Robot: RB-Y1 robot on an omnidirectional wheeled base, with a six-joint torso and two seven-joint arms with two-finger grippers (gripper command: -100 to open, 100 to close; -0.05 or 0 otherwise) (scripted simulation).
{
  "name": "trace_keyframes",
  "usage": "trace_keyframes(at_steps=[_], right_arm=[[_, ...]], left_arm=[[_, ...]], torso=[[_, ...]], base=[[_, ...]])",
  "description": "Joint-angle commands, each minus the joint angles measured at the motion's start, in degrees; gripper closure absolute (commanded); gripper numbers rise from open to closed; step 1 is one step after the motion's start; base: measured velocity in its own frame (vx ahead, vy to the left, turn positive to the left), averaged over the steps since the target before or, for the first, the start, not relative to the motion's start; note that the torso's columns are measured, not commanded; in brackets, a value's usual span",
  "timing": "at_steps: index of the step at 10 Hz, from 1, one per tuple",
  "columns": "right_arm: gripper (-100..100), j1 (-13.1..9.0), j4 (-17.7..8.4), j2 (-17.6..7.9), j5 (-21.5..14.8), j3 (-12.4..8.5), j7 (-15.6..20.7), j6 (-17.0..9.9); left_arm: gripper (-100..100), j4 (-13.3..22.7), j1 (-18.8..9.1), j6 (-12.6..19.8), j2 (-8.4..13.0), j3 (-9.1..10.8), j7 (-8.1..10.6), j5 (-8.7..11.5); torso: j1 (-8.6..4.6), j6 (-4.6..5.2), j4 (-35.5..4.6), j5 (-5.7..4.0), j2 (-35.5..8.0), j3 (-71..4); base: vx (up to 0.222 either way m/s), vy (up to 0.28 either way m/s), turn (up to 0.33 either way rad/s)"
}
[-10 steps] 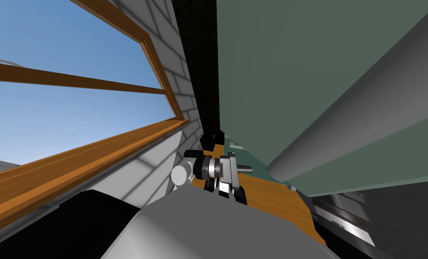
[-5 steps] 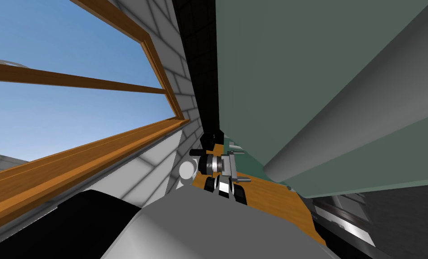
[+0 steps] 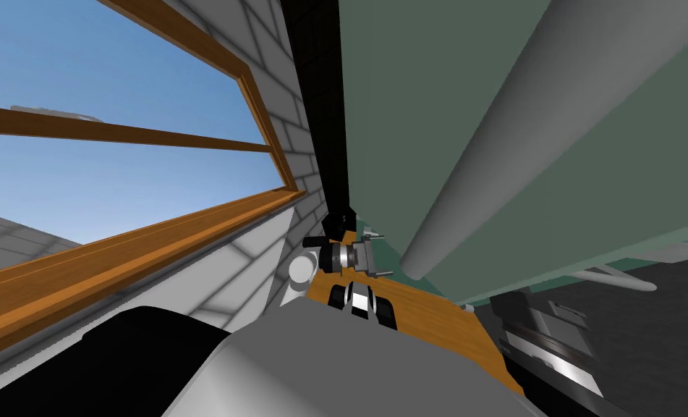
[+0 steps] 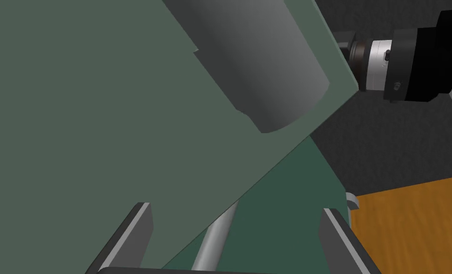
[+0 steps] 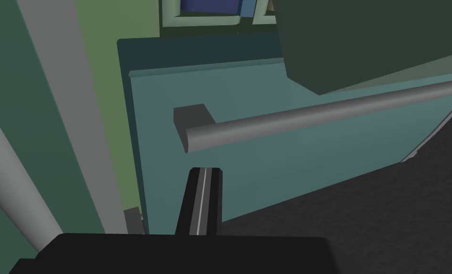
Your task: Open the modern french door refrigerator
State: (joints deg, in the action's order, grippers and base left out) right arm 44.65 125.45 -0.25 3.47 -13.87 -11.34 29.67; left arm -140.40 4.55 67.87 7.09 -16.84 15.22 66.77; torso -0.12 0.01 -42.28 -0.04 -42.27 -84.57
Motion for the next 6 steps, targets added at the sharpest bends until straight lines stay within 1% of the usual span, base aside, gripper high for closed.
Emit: trace_keyframes(at_steps=[1,3,6], right_arm=[[0,0.00,0.00,0.00,0.00,0.00,0.00,0.00],[0,0.00,0.00,-0.01,0.00,0.00,0.00,0.00],[0,0.00,0.00,-0.02,0.00,-0.02,0.00,0.00]], left_arm=[[-100,-2.56,-0.95,2.18,-1.09,0.71,0.68,0.64],[-100,-4.70,-1.10,2.51,-1.52,0.80,0.80,0.75],[-100,-8.65,-1.21,2.80,-2.33,0.86,0.90,0.87]], torso=[[0.11,0.00,0.00,0.03,-0.02,0.00],[0.28,0.00,0.00,0.08,0.01,0.00],[0.28,-0.01,0.02,0.09,0.05,-0.04]], base=[[-0.056,-0.150,0.071],[-0.026,-0.077,0.028],[-0.002,-0.006,0.002]])
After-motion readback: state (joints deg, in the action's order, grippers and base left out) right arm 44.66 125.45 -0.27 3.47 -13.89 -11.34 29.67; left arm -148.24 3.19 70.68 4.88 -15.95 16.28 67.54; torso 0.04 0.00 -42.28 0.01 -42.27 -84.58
